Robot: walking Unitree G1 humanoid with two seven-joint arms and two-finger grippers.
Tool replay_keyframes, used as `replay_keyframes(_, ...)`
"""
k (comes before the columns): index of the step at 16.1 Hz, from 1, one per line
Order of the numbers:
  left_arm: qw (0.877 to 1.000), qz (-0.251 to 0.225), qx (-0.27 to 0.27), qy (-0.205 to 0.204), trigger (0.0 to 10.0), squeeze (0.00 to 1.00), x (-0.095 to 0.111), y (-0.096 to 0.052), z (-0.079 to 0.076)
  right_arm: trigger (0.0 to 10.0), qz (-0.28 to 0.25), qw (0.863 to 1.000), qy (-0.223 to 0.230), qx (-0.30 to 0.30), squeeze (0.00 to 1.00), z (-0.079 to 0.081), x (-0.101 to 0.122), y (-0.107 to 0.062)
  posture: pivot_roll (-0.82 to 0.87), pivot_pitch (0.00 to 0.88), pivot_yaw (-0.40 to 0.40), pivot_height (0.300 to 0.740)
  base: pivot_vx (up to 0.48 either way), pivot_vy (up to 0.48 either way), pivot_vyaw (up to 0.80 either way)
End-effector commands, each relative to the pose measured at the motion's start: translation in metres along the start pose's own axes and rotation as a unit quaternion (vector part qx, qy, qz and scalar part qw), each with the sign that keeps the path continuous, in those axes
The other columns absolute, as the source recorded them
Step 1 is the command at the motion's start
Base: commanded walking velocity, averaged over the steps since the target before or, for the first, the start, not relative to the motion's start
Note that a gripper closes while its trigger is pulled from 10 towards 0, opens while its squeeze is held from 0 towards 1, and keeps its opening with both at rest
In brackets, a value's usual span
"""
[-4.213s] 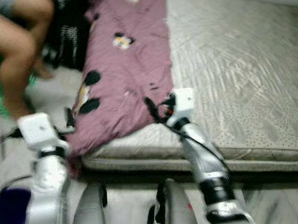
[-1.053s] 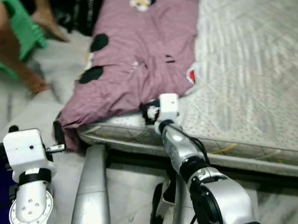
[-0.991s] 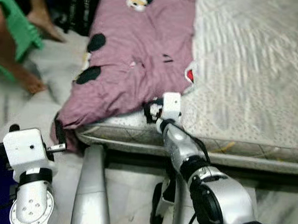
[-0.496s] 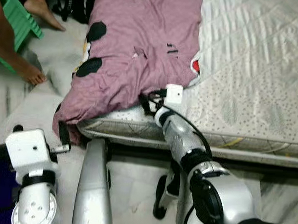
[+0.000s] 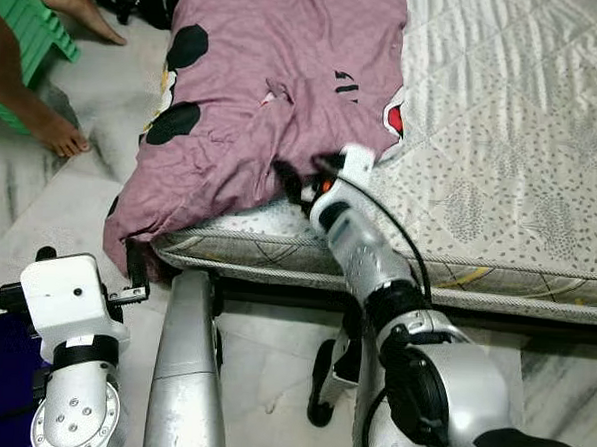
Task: Clean up the room
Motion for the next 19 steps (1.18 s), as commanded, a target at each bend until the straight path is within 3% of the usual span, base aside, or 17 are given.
replay_keyframes(1,1.000,0.013,0.010,0.005,10.0,0.00,-0.005,-0.003,0.005,10.0,0.013,0.995,0.058,0.082,0.00,0.083,-0.010,0.008,0.26,0.373,-0.024,0.554,0.000,0.000,0.00)
replay_keyframes(2,1.000,0.013,0.010,0.004,10.0,0.00,-0.005,-0.003,0.005,10.0,0.018,0.994,0.060,0.086,0.00,0.087,-0.013,0.007,0.26,0.373,-0.024,0.554,0.000,0.000,0.00)
replay_keyframes(3,1.000,0.013,0.011,0.003,10.0,0.00,-0.006,-0.003,0.005,10.0,0.027,0.992,0.067,0.101,0.00,0.102,-0.020,0.004,0.27,0.372,-0.025,0.554,0.000,0.000,0.00)
replay_keyframes(4,1.000,0.012,0.011,0.003,10.0,0.00,-0.005,-0.002,0.004,4.6,0.038,0.991,0.068,0.113,0.00,0.114,-0.026,0.001,0.27,0.371,-0.025,0.554,0.000,0.000,0.00)
replay_keyframes(5,1.000,0.011,0.012,0.003,10.0,0.00,-0.004,-0.002,0.004,0.0,0.038,0.990,0.070,0.116,0.00,0.119,-0.028,-0.001,0.27,0.370,-0.025,0.554,0.000,0.000,0.00)
replay_keyframes(8,1.000,0.009,0.014,0.004,10.0,0.00,-0.003,0.000,0.005,0.0,0.053,0.990,0.066,0.110,0.00,0.127,-0.038,-0.004,0.27,0.365,-0.027,0.554,0.000,0.000,0.00)
replay_keyframes(15,1.000,0.008,0.021,0.002,10.0,0.00,-0.003,0.004,0.007,0.0,0.103,0.994,0.017,0.037,0.00,0.097,-0.058,-0.006,0.28,0.351,-0.033,0.554,0.000,0.000,0.00)
replay_keyframes(19,1.000,0.005,0.021,0.003,10.0,0.00,-0.002,0.009,0.008,0.0,0.101,0.994,-0.033,0.008,0.00,0.081,-0.059,-0.006,0.27,0.332,-0.031,0.554,0.000,0.000,0.00)
Point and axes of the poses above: a point about 5 cm out from each wrist's last joint towards the gripper, its own y axis pointing out of the wrist towards the gripper, its own x axis along the axis of the wrist's last joint, z = x × y, the point moved 5 cm from there along y, pointing out of the wrist towards the gripper, and after that the axes turned 15 degrees about -y, right-handed, at the moved point
